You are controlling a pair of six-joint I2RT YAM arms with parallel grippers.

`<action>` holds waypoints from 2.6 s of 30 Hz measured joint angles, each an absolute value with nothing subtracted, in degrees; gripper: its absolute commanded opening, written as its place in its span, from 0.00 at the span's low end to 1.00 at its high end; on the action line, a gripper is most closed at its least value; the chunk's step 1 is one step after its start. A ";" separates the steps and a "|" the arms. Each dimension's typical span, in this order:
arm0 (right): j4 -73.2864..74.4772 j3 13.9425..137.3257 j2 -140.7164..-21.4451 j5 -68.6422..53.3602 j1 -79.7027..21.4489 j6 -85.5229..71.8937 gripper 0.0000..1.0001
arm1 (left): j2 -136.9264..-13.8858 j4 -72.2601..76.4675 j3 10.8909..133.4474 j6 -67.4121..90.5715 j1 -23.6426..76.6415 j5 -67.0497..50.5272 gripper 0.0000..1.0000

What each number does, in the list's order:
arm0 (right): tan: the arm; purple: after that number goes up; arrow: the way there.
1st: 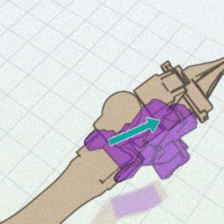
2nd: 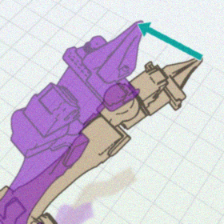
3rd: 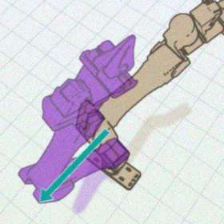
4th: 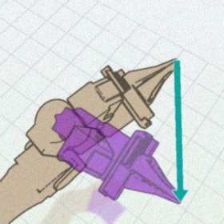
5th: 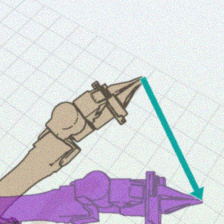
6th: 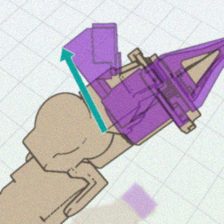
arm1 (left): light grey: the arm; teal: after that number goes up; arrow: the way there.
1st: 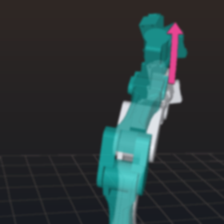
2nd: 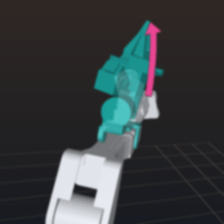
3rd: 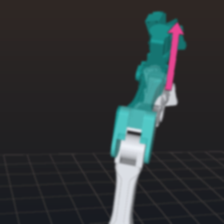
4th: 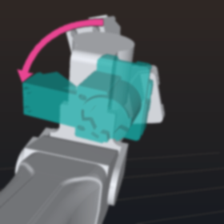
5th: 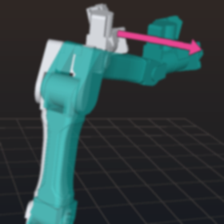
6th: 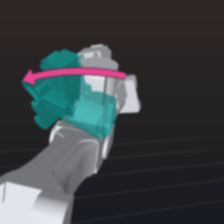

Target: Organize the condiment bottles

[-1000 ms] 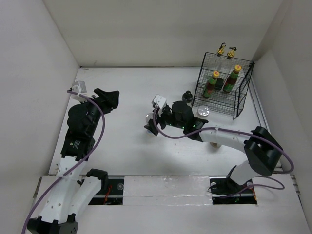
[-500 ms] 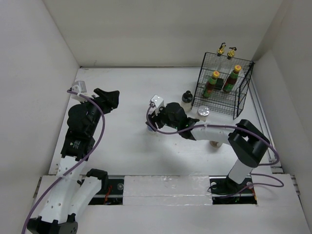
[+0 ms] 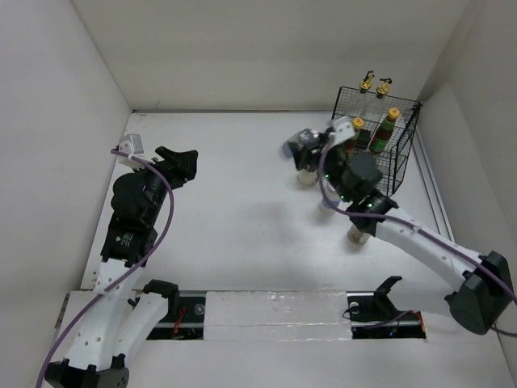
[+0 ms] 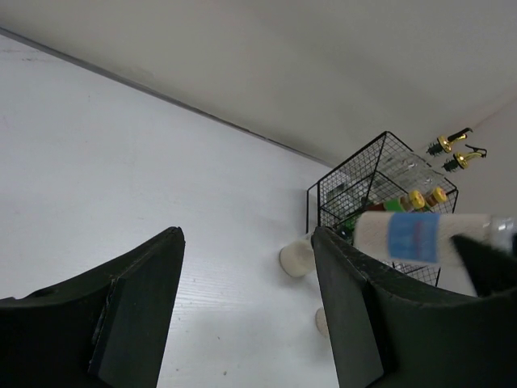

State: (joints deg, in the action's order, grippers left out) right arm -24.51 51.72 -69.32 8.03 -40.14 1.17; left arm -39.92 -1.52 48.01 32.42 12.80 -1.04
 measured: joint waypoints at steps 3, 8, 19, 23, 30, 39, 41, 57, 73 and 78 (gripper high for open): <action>-26.06 51.72 -64.79 12.91 -33.74 1.19 0.33 | -39.90 -1.52 48.01 32.42 12.80 -1.06 0.61; -23.90 51.55 -61.89 18.28 -22.98 1.04 0.32 | -39.90 -1.52 48.01 32.42 12.80 -1.08 0.61; -16.49 53.52 -65.98 18.50 -7.14 -1.52 0.32 | -40.95 -1.54 48.01 32.42 12.80 -1.52 0.61; -15.35 56.75 -71.11 14.37 -2.96 -1.98 0.32 | -41.25 -1.52 48.01 32.42 12.80 -1.65 0.61; -15.40 59.77 -78.15 9.28 -0.16 -2.22 0.31 | -41.39 -1.54 48.01 32.42 12.80 -1.67 0.61; -14.81 61.45 -83.33 5.93 -0.89 -2.92 0.31 | -41.47 -1.52 48.01 32.42 12.80 -1.63 0.61; -14.79 61.45 -84.23 5.96 -1.23 -3.27 0.32 | -41.47 -1.52 48.01 32.42 12.80 -1.65 0.61; -15.46 60.99 -91.98 7.60 -1.72 -6.26 0.75 | -41.54 -1.52 48.01 32.42 12.80 -1.67 0.61; -15.92 50.13 -71.90 12.91 -5.76 -10.07 0.48 | -40.25 -1.52 48.01 32.42 12.80 -1.52 0.61; -16.73 42.09 -61.71 13.50 -14.85 -12.12 0.74 | -40.40 -1.52 48.01 32.42 12.80 -1.67 0.61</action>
